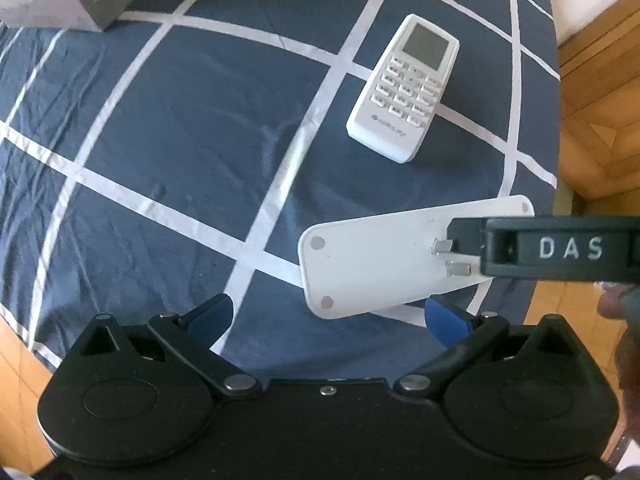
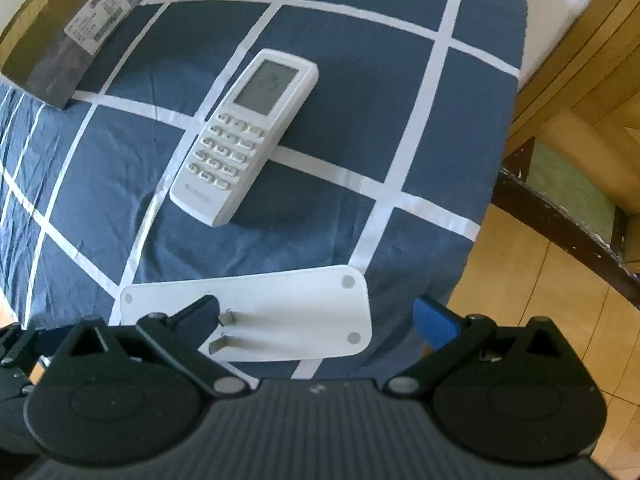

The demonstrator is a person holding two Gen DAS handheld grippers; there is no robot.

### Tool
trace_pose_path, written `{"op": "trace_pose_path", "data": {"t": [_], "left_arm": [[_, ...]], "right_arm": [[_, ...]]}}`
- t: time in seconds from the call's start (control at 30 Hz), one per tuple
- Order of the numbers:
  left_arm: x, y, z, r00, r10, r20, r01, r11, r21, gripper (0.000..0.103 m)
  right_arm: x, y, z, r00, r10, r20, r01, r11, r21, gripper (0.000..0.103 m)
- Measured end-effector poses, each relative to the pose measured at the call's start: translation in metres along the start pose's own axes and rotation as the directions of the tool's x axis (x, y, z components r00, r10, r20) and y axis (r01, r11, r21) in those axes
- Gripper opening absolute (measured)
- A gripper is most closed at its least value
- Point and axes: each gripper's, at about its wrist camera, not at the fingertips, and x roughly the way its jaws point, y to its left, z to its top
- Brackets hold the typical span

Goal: Organize objects
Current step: 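Close the right tool on the edge of the white plastic plate, then carry the white plate with the right tool over the cardboard box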

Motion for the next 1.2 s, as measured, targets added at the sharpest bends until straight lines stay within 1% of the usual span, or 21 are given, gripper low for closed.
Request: {"op": "trace_pose_path", "data": {"t": [0.07, 0.17, 0.27, 0.33, 0.43, 0.5, 0.63, 0.7, 0.77, 0.83, 0.93, 1.2], "left_arm": [[0.001, -0.001, 0.001, 1.0, -0.016, -0.001, 0.016, 1.0, -0.01, 0.103], [0.0, -0.007, 0.002, 1.0, -0.031, 0.006, 0.031, 1.0, -0.005, 0.103], [0.0, -0.01, 0.005, 0.999, -0.034, 0.016, 0.034, 0.999, -0.003, 0.103], [0.0, -0.011, 0.007, 0.999, -0.038, 0.013, 0.038, 0.999, -0.004, 0.103], [0.0, -0.015, 0.009, 0.999, -0.052, 0.017, 0.052, 0.999, -0.004, 0.103], [0.0, -0.017, 0.01, 0.997, -0.073, 0.021, 0.073, 0.997, -0.011, 0.103], [0.004, -0.017, 0.013, 0.998, -0.068, 0.02, 0.068, 0.997, -0.03, 0.103], [0.006, -0.016, 0.014, 0.997, -0.08, 0.022, 0.081, 0.996, -0.041, 0.103], [0.006, -0.017, 0.015, 0.997, -0.078, 0.023, 0.079, 0.996, -0.038, 0.102], [0.007, -0.017, 0.015, 0.996, -0.088, 0.022, 0.089, 0.995, -0.041, 0.097], [0.008, -0.017, 0.015, 0.997, -0.079, 0.022, 0.08, 0.996, -0.04, 0.094], [0.004, -0.013, 0.015, 0.997, -0.072, 0.023, 0.072, 0.997, -0.037, 0.094]], "right_arm": [[0.001, 0.0, 0.0, 1.0, 0.007, -0.004, -0.007, 1.0, 0.001, 0.102], [0.003, -0.002, -0.001, 1.0, 0.027, -0.011, -0.027, 1.0, 0.004, 0.098], [0.002, -0.003, 0.0, 0.998, 0.059, -0.009, -0.059, 0.998, 0.003, 0.09], [0.0, -0.003, 0.001, 0.996, 0.086, -0.012, -0.086, 0.996, 0.002, 0.081], [-0.001, 0.001, 0.001, 0.997, 0.076, -0.008, -0.076, 0.997, -0.017, 0.08], [-0.001, 0.0, 0.001, 0.997, 0.079, -0.009, -0.079, 0.997, -0.017, 0.08], [-0.001, 0.001, 0.001, 0.997, 0.078, -0.011, -0.078, 0.997, -0.02, 0.08], [0.0, 0.001, 0.002, 0.997, 0.077, -0.014, -0.078, 0.997, -0.021, 0.08], [0.0, 0.001, 0.003, 0.997, 0.077, -0.018, -0.078, 0.997, -0.022, 0.08], [0.0, 0.002, 0.003, 0.997, 0.077, -0.019, -0.077, 0.997, -0.023, 0.08], [0.0, 0.002, 0.003, 0.997, 0.077, -0.019, -0.077, 0.997, -0.024, 0.08], [-0.003, 0.004, 0.002, 0.996, 0.084, -0.017, -0.084, 0.996, -0.022, 0.08]]}}
